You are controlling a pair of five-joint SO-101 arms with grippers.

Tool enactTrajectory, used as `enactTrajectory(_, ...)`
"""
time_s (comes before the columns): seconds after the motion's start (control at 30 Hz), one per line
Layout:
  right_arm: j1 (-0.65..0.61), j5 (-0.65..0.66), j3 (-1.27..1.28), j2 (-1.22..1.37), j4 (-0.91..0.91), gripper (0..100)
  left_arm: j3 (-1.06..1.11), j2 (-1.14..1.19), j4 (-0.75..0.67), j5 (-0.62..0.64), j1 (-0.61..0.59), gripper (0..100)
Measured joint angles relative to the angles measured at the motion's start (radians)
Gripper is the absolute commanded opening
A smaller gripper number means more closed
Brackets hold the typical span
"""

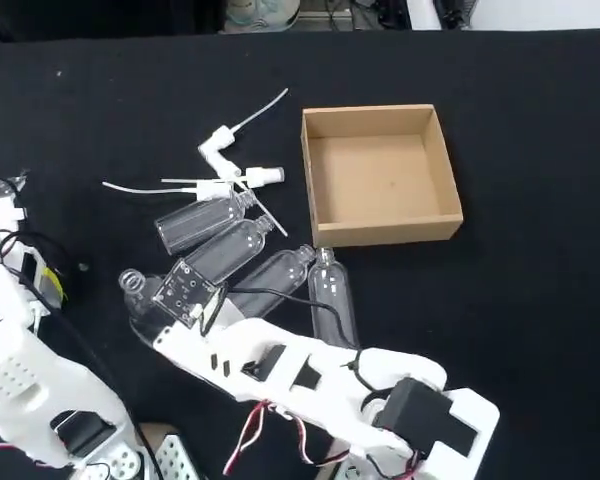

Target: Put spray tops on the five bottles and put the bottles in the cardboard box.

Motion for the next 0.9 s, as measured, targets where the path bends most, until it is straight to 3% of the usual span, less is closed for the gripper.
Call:
enactTrajectory(0.4,0.0,0.0,0.009,0.0,0.0,12.6,-0.005,0.0,0.002,0.0,0.0,17)
enactTrajectory(0.67,-0.002,0.0,0.009,-0.002,0.044,27.3,-0.005,0.0,0.002,0.0,0.0,17)
enactTrajectory(0.9,-0.003,0.0,0.009,-0.003,0.071,23.7,-0.005,0.0,0.002,0.0,0.0,17)
